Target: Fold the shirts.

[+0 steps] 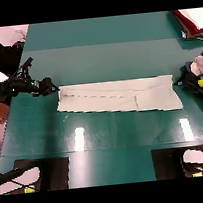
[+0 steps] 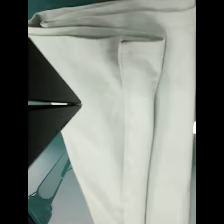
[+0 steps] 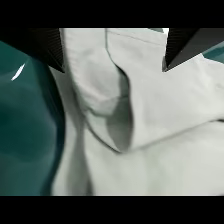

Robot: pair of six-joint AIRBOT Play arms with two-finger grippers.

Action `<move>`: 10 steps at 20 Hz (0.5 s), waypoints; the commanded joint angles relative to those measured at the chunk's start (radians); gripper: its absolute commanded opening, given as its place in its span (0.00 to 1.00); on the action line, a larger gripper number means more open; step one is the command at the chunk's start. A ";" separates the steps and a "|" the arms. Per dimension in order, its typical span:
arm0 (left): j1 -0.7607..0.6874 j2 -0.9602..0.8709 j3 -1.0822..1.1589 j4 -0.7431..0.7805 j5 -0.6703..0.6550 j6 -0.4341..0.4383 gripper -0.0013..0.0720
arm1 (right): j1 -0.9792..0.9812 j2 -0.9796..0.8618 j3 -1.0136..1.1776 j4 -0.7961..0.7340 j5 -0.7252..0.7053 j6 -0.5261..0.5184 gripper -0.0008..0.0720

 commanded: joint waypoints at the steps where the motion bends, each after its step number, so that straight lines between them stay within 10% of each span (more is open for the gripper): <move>1: -0.003 -0.001 0.001 -0.030 -0.046 -0.001 0.07 | -0.072 -0.051 -0.051 0.009 0.022 -0.105 0.98; 10: -0.224 -0.001 0.001 -0.028 0.024 -0.001 0.06 | -0.039 -0.246 -0.002 0.132 0.095 -0.190 0.93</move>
